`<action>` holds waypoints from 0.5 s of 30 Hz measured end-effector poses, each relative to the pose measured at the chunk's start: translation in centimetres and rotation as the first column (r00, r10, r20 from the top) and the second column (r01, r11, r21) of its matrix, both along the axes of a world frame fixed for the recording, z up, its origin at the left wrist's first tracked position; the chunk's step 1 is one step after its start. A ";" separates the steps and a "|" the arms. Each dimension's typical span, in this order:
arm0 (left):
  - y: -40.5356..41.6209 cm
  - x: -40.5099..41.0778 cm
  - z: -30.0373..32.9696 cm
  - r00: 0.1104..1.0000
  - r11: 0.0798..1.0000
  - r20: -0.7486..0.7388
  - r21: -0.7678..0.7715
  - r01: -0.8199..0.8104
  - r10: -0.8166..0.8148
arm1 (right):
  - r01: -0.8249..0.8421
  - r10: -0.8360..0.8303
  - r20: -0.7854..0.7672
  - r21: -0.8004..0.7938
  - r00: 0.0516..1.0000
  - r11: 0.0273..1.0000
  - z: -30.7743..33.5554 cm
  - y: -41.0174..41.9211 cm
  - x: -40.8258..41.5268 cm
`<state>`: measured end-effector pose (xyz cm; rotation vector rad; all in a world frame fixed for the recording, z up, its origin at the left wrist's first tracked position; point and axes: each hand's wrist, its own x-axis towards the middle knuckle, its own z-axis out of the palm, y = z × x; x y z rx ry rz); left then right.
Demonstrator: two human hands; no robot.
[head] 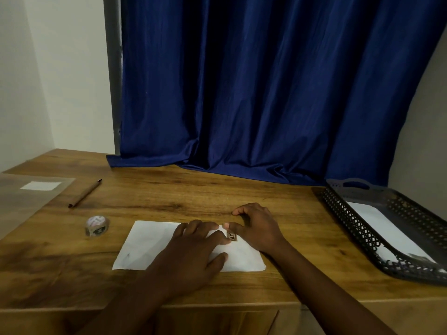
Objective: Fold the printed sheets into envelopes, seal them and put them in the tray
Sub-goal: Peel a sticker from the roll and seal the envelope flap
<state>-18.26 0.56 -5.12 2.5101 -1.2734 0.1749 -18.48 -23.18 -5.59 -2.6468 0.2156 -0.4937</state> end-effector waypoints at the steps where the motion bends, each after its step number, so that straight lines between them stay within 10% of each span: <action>1: 0.0 -0.1 0.1 1.000 1.000 -0.001 0.001 -0.003 0.003 | -0.003 0.003 0.006 0.003 1.000 1.000 0.0 0.0 0.0; 15: -0.1 -0.2 0.5 1.000 1.000 0.007 0.015 -0.007 0.006 | -0.005 0.005 0.001 -0.019 1.000 1.000 0.1 0.2 -0.3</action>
